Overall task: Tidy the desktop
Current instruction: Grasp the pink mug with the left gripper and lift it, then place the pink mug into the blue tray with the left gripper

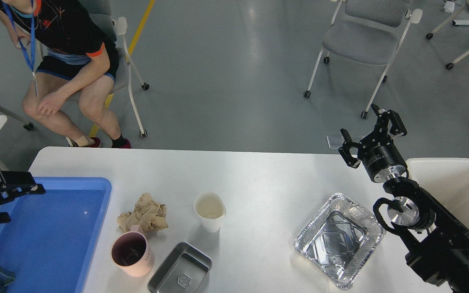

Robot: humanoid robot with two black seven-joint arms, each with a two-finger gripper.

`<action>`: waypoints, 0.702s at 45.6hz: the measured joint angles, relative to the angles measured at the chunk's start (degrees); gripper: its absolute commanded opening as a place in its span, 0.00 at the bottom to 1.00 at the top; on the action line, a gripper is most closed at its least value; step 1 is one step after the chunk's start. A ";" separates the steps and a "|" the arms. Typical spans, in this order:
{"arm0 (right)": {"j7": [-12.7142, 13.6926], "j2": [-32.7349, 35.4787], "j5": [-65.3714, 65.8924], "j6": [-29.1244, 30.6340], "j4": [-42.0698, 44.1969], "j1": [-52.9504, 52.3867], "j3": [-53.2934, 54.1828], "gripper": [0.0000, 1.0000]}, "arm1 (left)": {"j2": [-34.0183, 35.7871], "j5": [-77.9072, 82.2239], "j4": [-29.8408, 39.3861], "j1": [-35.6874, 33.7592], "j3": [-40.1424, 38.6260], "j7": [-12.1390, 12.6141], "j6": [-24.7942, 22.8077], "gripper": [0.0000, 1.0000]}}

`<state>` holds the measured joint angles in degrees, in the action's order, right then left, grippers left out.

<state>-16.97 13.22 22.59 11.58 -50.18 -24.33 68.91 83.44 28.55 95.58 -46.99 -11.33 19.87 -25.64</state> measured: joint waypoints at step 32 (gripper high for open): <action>-0.09 1.93 0.00 0.00 0.16 1.05 0.46 1.00 | -22.00 9.60 -2.35 2.06 7.73 -0.19 8.47 0.93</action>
<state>-17.06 15.15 22.59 11.57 -50.02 -23.29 69.36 61.44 38.15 93.23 -44.94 -3.60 19.68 -17.17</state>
